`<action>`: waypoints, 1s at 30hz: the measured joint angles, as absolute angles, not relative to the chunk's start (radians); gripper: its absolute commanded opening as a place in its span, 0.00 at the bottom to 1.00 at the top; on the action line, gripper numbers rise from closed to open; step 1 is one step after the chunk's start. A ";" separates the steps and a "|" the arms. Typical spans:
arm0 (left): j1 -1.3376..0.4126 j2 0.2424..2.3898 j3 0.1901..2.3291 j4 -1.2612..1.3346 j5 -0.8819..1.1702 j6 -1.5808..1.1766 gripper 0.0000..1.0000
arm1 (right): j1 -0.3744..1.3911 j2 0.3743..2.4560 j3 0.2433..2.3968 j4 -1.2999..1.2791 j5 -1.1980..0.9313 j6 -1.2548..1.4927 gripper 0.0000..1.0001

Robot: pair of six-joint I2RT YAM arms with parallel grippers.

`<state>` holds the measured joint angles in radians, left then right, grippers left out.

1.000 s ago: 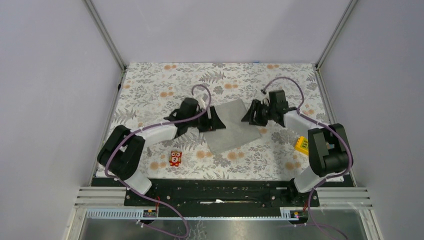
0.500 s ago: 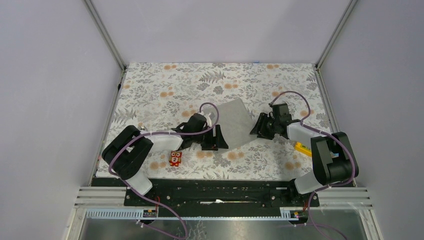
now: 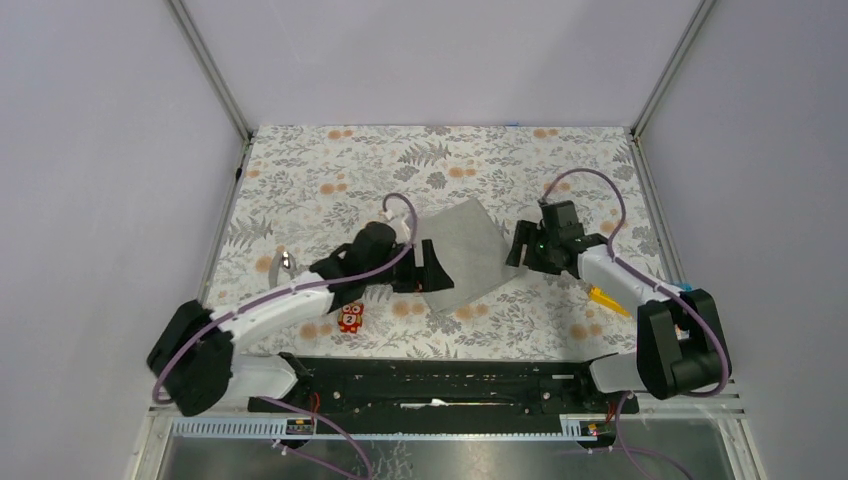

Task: Fold the napkin into a case and place the utensils inside
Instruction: Smooth out the lower triangle-folded napkin at the center of the board, then pick up the lower triangle-folded napkin from the center of the board.

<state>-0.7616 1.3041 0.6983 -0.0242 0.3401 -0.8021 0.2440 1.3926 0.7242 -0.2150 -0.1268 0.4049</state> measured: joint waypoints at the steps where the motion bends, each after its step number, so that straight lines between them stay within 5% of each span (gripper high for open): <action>1: -0.757 1.271 0.712 -0.047 0.319 -0.792 0.87 | 0.271 1.375 0.739 -0.234 -0.107 0.392 0.83; 9: -0.595 0.934 0.701 -0.218 0.075 -0.789 0.89 | 0.623 1.402 0.914 -0.337 -0.077 0.325 0.85; 16: -0.561 0.591 0.646 -0.381 -0.214 -0.830 0.91 | 0.820 1.683 1.204 -0.509 -0.103 0.303 0.69; 20: -0.561 0.479 0.640 -0.430 -0.312 -0.831 0.91 | 0.880 1.837 1.345 -0.614 -0.105 0.284 0.45; 30: -0.561 0.461 0.627 -0.481 -0.383 -0.808 0.94 | 0.982 2.074 1.546 -0.806 -0.028 0.266 0.60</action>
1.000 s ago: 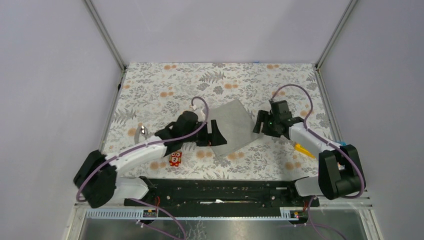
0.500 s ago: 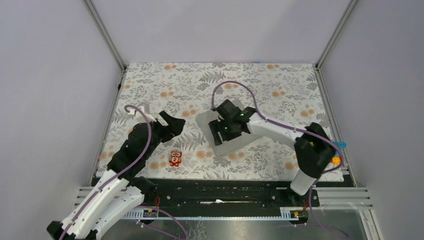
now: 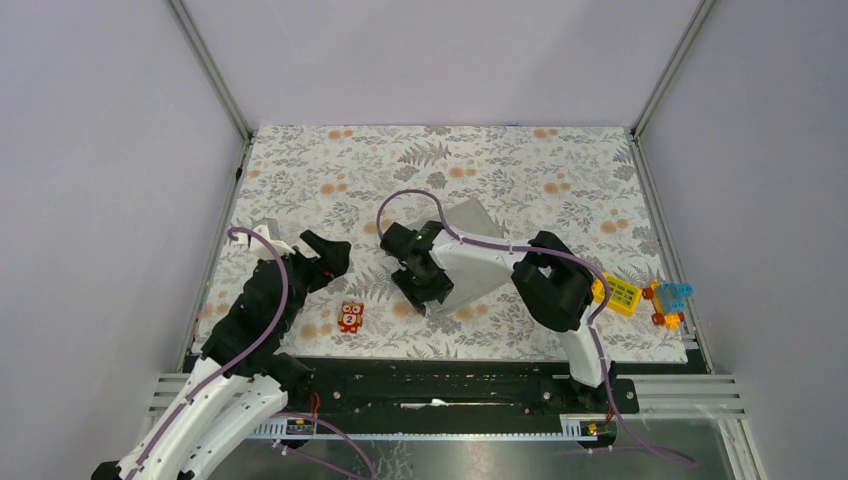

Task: Fold the napkin into a case and place the utensils inside
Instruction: Pick up the lower triangle-folded napkin from the center of the board.

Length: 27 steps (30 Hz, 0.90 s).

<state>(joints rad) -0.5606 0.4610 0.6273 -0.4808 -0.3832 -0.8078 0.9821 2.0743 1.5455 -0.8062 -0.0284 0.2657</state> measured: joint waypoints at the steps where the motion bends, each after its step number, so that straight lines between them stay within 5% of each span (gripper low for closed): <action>1: -0.561 0.461 0.627 -0.482 -0.384 -0.804 0.95 | 0.986 2.081 1.556 -0.818 -0.019 0.265 0.61; 14: -0.561 0.462 0.627 -0.478 -0.392 -0.755 0.98 | 0.996 2.099 1.533 -0.818 0.035 0.247 0.56; 17: -0.561 0.465 0.627 -0.479 -0.395 -0.748 0.98 | 0.998 2.079 1.501 -0.789 0.057 0.247 0.43; 27: -0.561 0.467 0.628 -0.480 -0.421 -0.732 0.98 | 1.001 2.027 1.422 -0.714 0.129 0.243 0.24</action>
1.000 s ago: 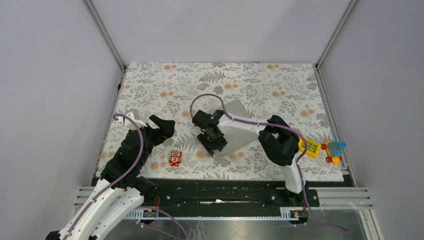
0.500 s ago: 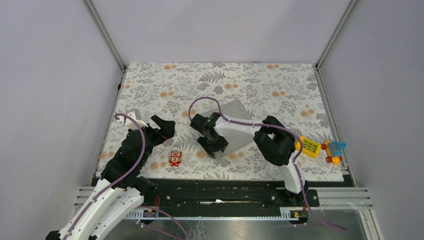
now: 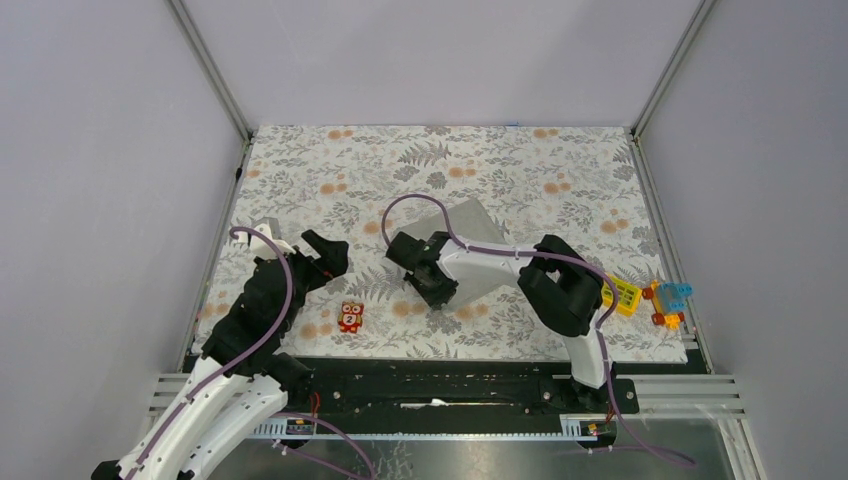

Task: Fold the napkin into a case and place the utensils inside
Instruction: Pick up the lower triangle-folded napkin from the center of the board.

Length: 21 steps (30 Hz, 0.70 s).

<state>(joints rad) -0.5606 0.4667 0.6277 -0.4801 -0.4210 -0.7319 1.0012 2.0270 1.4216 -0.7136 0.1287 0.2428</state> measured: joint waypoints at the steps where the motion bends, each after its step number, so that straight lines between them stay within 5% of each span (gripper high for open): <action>1: -0.561 0.467 0.628 -0.480 -0.421 -0.732 0.98 | 1.002 2.025 1.419 -0.712 0.135 0.243 0.20; 7: -0.561 0.503 0.628 -0.478 -0.416 -0.734 0.99 | 1.002 2.001 1.388 -0.682 0.149 0.238 0.00; 21: -0.556 0.825 0.627 -0.355 -0.200 -0.807 0.99 | 0.890 1.850 1.196 -0.482 -0.075 0.259 0.00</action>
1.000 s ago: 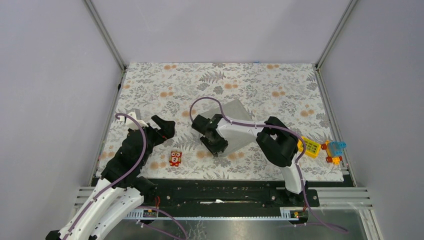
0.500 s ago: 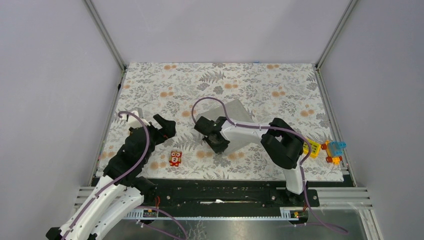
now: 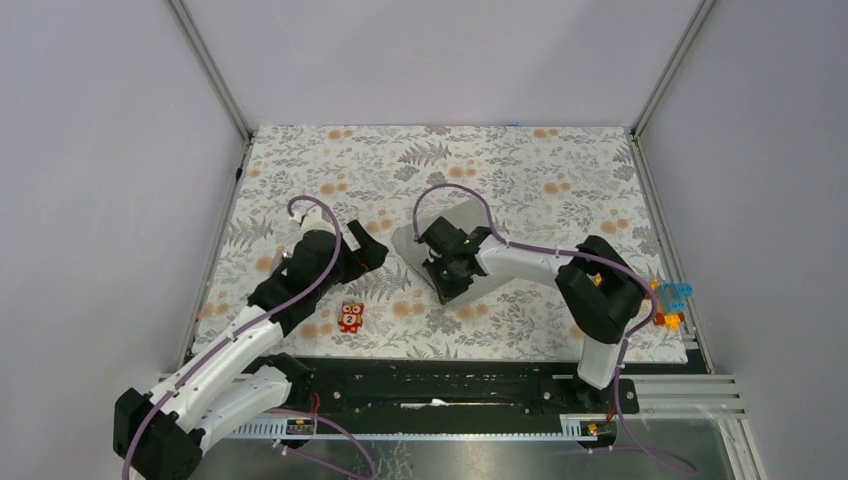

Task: Fold the napkin into a case and place the utensils inside
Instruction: Pick up the lower triangle-folded napkin from the center of the board.

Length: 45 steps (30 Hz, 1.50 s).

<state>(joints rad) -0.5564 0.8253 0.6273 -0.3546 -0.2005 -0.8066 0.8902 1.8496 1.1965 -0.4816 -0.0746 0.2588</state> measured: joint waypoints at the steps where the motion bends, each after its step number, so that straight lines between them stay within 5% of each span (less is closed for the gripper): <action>1: -0.553 0.838 0.625 -0.334 -0.176 -0.827 0.99 | 0.872 1.831 1.179 -0.468 -0.102 0.263 0.00; 9: -0.396 0.910 0.485 -0.029 0.046 -1.032 0.99 | 0.775 1.704 1.099 -0.382 -0.274 0.300 0.00; 19: -0.302 1.356 0.429 0.413 0.348 -1.215 0.97 | 0.682 1.623 1.008 -0.280 -0.411 0.365 0.00; 28: -0.298 1.747 0.432 0.853 0.406 -1.352 0.67 | 0.634 1.612 0.960 -0.240 -0.467 0.389 0.00; 45: -0.295 1.879 0.516 0.934 0.345 -1.346 0.50 | 0.599 1.590 0.946 -0.222 -0.518 0.390 0.00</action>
<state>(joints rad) -0.2951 1.8790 0.5159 0.9344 0.3454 -1.3457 0.5991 1.5898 0.9459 -0.2222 -0.5182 0.3897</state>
